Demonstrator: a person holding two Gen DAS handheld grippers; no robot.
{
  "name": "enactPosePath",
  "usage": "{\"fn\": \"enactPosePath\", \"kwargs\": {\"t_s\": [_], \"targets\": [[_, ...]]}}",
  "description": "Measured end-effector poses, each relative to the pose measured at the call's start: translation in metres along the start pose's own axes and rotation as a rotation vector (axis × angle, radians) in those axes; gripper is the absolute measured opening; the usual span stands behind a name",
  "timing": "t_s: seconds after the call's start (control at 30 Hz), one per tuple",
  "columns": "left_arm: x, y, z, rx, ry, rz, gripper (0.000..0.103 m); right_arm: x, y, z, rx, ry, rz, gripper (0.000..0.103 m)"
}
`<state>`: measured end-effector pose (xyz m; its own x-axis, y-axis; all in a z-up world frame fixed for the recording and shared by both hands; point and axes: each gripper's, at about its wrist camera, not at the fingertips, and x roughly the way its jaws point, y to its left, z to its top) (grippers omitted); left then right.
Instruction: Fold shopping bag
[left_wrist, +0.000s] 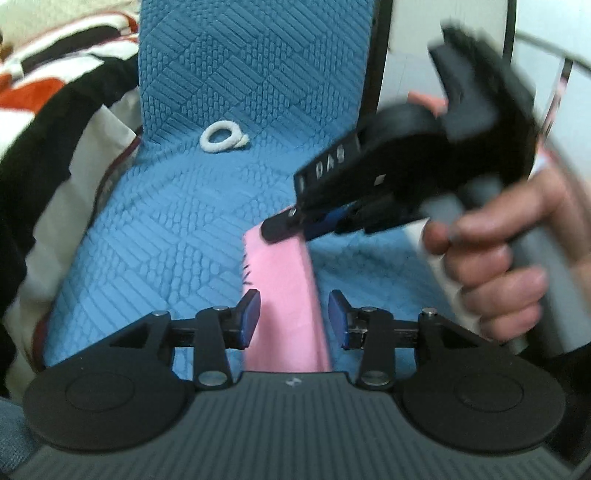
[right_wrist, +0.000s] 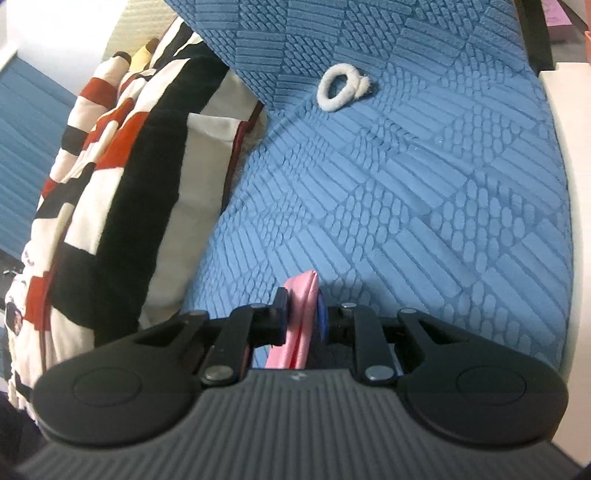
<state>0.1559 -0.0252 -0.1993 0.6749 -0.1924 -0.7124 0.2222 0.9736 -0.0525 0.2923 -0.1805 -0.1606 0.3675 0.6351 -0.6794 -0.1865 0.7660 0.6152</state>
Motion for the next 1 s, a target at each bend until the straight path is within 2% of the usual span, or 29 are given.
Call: {"fn": "enactPosePath", "kwargs": {"t_s": [0.3, 0.47, 0.57, 0.63, 0.73, 0.8, 1.0], "targets": [[0.022, -0.048, -0.007, 0.282, -0.015, 0.150, 0.047, -0.015, 0.006, -0.005, 0.028, 0.003, -0.064, 0.019], [0.034, -0.053, -0.004, 0.303, -0.004, 0.178, 0.046, -0.021, 0.009, -0.009, 0.033, 0.007, -0.090, 0.019], [0.036, -0.055, -0.003, 0.327, -0.018, 0.194, 0.034, -0.025, 0.011, -0.008, 0.030, -0.006, -0.088, 0.019], [0.036, -0.049, 0.002, 0.295, -0.024, 0.175, 0.023, -0.026, 0.018, -0.007, -0.010, -0.020, -0.114, 0.020], [0.033, -0.036, 0.012, 0.213, -0.033, 0.129, 0.016, -0.030, 0.026, -0.004, -0.058, -0.049, -0.125, 0.023], [0.030, -0.027, 0.020, 0.166, -0.052, 0.106, 0.014, -0.034, 0.033, -0.001, -0.091, -0.079, -0.127, 0.026], [0.030, 0.005, 0.045, 0.022, -0.072, 0.031, 0.013, -0.043, 0.056, 0.013, -0.182, -0.187, -0.138, 0.026]]}}
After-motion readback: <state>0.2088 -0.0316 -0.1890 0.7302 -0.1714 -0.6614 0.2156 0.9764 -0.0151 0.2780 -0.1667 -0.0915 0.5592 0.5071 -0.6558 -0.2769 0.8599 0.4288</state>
